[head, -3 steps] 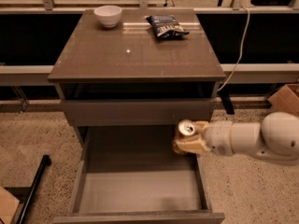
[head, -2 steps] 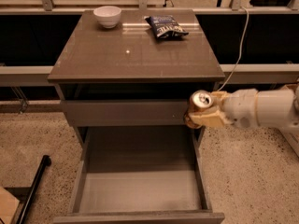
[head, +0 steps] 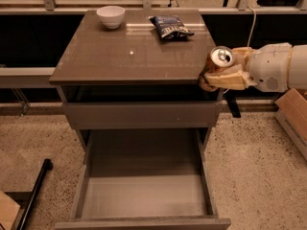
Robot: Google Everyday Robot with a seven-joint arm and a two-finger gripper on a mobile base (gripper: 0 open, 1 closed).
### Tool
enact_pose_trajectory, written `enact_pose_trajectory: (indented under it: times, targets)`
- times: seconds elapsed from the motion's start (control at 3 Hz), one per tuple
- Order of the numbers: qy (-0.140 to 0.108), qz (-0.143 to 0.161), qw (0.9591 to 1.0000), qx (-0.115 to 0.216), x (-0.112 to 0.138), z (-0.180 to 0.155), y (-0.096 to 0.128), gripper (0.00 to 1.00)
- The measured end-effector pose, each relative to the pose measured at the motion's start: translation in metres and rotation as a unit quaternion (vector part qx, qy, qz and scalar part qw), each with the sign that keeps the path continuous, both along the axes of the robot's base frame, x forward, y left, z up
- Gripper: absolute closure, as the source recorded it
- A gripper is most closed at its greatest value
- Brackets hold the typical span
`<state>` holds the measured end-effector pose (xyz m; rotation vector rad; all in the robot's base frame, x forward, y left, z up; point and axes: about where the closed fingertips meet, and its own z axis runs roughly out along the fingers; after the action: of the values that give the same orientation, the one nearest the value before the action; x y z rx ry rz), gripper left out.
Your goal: Pick orange can from middle drawer and place on counter
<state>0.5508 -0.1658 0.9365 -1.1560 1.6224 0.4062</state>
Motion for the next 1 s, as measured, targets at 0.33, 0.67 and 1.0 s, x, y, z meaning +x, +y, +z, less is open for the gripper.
enact_pose_trajectory:
  times: [0.33, 0.67, 1.0]
  targets:
    - [0.004, -0.008, 0.9996, 0.026, 0.008, -0.01, 0.004, 1.0]
    - [0.002, -0.03, 0.9985, 0.045, 0.039, -0.014, 0.005, 1.0]
    - [0.011, -0.045, 0.9981, 0.04, 0.082, -0.017, 0.006, 1.0]
